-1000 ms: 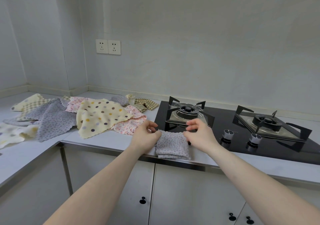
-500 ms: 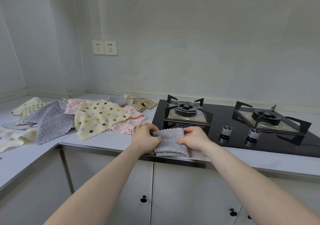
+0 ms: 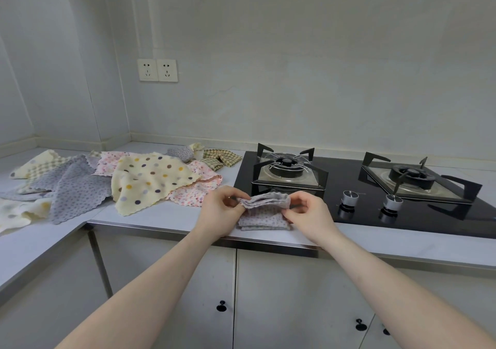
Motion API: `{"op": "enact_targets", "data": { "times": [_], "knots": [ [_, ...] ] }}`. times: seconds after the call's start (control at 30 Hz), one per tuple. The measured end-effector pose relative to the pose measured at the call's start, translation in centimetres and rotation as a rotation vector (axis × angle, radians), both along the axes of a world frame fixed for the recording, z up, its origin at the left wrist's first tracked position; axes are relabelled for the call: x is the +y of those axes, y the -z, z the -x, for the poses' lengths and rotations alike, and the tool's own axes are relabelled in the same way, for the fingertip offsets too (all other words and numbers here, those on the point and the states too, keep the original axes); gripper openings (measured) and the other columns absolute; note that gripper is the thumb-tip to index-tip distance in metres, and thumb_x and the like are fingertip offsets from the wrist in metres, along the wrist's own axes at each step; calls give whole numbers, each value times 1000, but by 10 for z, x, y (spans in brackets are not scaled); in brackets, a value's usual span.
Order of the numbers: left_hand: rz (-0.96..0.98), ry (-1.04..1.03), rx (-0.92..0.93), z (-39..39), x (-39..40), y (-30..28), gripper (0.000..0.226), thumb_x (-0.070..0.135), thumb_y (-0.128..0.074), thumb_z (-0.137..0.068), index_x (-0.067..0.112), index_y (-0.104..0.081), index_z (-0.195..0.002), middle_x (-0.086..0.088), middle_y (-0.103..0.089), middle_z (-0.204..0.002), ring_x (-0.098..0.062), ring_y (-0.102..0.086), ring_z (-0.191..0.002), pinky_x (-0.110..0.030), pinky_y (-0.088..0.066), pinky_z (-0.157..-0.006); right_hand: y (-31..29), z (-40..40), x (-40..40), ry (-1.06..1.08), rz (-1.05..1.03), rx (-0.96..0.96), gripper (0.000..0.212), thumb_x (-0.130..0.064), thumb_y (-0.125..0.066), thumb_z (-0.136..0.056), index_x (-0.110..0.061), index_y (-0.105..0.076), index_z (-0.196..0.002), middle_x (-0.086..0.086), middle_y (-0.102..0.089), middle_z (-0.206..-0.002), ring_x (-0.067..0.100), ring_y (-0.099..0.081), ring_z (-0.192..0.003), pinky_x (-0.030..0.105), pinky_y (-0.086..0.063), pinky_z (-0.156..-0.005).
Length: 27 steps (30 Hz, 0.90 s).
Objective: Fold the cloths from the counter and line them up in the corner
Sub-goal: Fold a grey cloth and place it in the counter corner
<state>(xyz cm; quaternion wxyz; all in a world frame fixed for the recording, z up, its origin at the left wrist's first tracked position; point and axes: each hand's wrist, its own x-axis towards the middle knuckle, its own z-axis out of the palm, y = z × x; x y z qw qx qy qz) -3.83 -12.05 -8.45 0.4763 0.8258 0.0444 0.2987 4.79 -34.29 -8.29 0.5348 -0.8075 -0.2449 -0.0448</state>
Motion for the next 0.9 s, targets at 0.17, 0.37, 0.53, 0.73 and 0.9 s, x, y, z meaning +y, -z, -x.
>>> {"op": "enact_targets", "data": {
  "times": [0.17, 0.37, 0.53, 0.73, 0.9],
  "knots": [
    [-39, 5, -3, 2, -3, 1, 31, 1, -72, -79, 31, -77, -71, 10, -74, -90, -10, -70, -76, -29, -60, -73, 2, 7, -1, -32, 27, -105, 32, -12, -76, -87, -36, -76, -108, -15, -74, -105, 11, -70, -76, 20, -57, -70],
    [-41, -53, 95, 2, -5, -1, 25, 8, -68, -82, 25, -74, -64, 10, -74, -81, -9, -69, -76, -33, -60, -75, 4, 9, -1, 20, 129, -118, 26, -8, -73, -89, -32, -78, -80, -13, -76, -93, 3, -70, -81, 22, -57, -73],
    [-3, -16, 181, 1, -7, -6, 26, 15, -65, -79, 21, -76, -56, 10, -74, -83, -3, -67, -82, -27, -52, -76, 8, 12, 3, 65, 154, -133, 26, -9, -64, -88, -27, -77, -74, -13, -75, -87, 5, -68, -79, 32, -58, -76],
    [-45, -57, 215, -2, -6, -4, 22, 33, -80, -80, 17, -70, -69, 9, -72, -87, -9, -68, -88, -31, -55, -80, 1, 18, 3, 53, 169, -88, 29, -38, -62, -95, -28, -77, -73, -13, -72, -81, 2, -62, -75, 27, -48, -71],
    [-225, -22, 266, -3, -4, -4, 28, 44, -63, -74, 39, -69, -101, 16, -64, -109, -12, -58, -107, -36, -49, -95, 3, 18, 0, -9, 225, -93, 15, -37, -75, -82, -35, -68, -96, -19, -66, -86, 4, -53, -67, 19, -43, -63]
  ]
}}
